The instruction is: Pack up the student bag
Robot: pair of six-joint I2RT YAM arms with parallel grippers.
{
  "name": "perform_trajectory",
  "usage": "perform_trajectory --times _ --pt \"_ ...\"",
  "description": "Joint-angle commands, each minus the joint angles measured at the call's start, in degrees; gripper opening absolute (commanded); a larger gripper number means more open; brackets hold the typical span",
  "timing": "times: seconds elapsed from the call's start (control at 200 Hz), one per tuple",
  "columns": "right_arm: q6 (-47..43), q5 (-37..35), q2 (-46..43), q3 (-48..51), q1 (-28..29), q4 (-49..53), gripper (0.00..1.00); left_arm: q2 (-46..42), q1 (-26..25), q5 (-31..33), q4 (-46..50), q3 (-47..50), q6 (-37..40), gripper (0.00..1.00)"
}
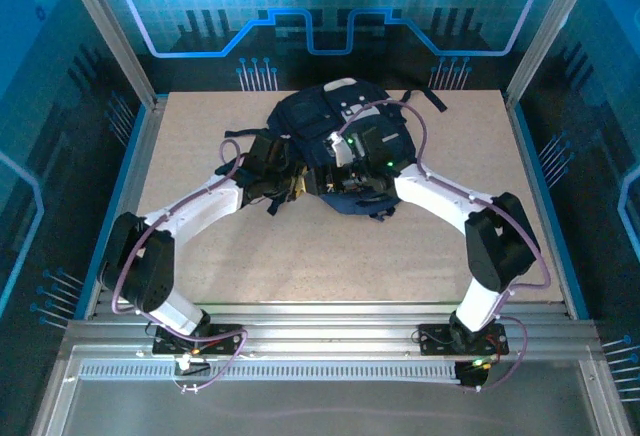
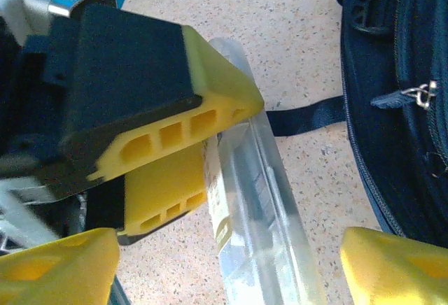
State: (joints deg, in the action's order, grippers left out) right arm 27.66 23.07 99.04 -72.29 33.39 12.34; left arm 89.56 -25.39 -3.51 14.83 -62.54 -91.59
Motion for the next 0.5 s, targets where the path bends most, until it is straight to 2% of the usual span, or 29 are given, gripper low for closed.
perform_trajectory --times 0.0,0.14,0.275,0.33,0.39,0.495 --pt "1.89 2.93 1.63 0.07 -0.39 -3.0 0.74 -2.17 -0.42 -1.6 -2.21 -0.48 -0.75 0.4" --pt "2.91 4.15 2.29 0.33 -0.75 -3.43 0.48 -1.91 -0.55 -1.69 -2.79 -0.07 -0.54 0.4" --pt "4.65 6.66 2.26 1.25 -1.55 -5.5 0.29 -0.91 -0.76 -2.42 -4.13 0.23 -0.62 0.41" --pt "5.24 7.54 2.27 1.61 -1.9 -6.3 0.25 -0.49 -0.92 -2.94 -4.69 0.1 -0.61 0.43" --pt "5.77 8.53 2.09 1.99 -2.25 -6.96 0.18 0.01 -1.07 -3.25 -5.04 -0.09 -0.4 0.49" --pt "6.48 10.17 1.52 3.05 -3.05 -8.45 0.1 0.27 -1.16 -3.36 -4.98 -0.77 1.0 0.69"
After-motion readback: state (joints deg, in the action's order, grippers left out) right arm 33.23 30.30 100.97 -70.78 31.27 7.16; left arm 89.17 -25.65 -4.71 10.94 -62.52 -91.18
